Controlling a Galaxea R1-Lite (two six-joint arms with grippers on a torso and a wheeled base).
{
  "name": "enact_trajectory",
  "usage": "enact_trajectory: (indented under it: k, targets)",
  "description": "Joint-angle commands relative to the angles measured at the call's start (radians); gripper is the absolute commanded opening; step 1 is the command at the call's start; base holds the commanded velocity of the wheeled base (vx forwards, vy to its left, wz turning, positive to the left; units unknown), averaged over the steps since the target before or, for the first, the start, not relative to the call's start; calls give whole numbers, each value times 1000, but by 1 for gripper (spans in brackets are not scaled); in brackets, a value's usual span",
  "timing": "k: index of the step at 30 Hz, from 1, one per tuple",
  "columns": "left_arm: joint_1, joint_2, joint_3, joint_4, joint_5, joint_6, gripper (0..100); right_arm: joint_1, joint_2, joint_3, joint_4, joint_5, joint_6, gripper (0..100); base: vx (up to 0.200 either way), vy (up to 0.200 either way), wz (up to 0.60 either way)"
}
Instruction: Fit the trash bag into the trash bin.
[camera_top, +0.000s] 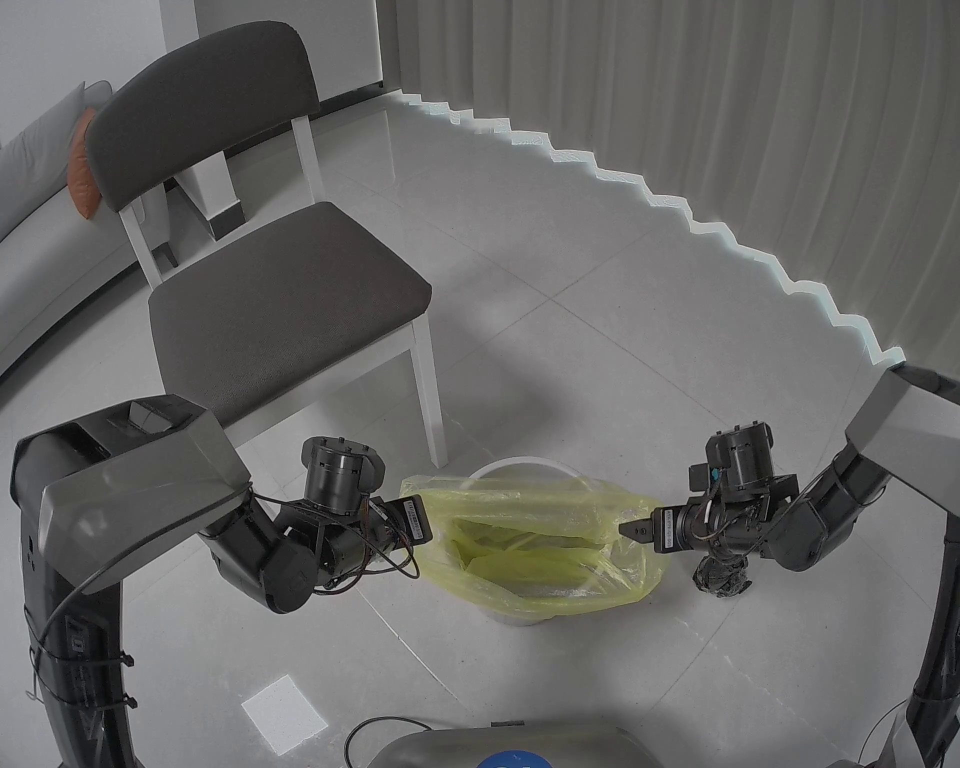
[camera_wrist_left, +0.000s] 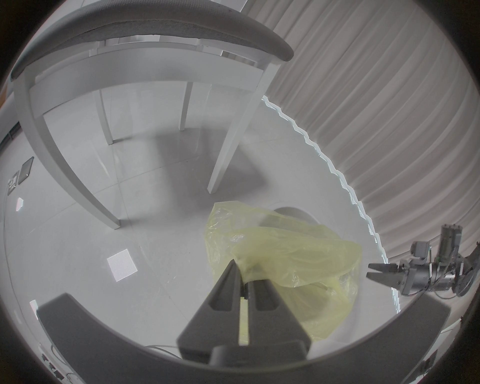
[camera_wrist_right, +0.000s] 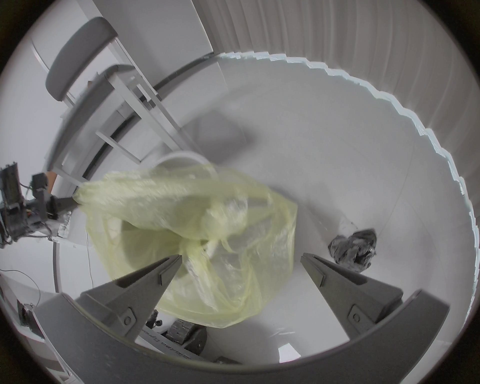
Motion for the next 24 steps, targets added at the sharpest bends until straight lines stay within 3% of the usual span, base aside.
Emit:
enact_trajectory:
  k: [1,9,14,15,24]
  targets:
    - [1,12,-11,-4,-6,3,0,43,-86,-13,4,-1,0,100,0,0,0]
    - [-7,55,-12,-10,7,3,0,176,-81,-81,8,-19,-3,100,0,0,0]
    - [-5,46,-11,-10,10,3,0,244,-74,-191,85,-35,-70,100,0,0,0]
    - [-3,47,-11,-10,10,3,100,247,-70,-203,94,-35,-75,100,0,0,0]
    - [1,49,-12,-10,11,3,100,260,9,-343,165,-35,-112,100,0,0,0]
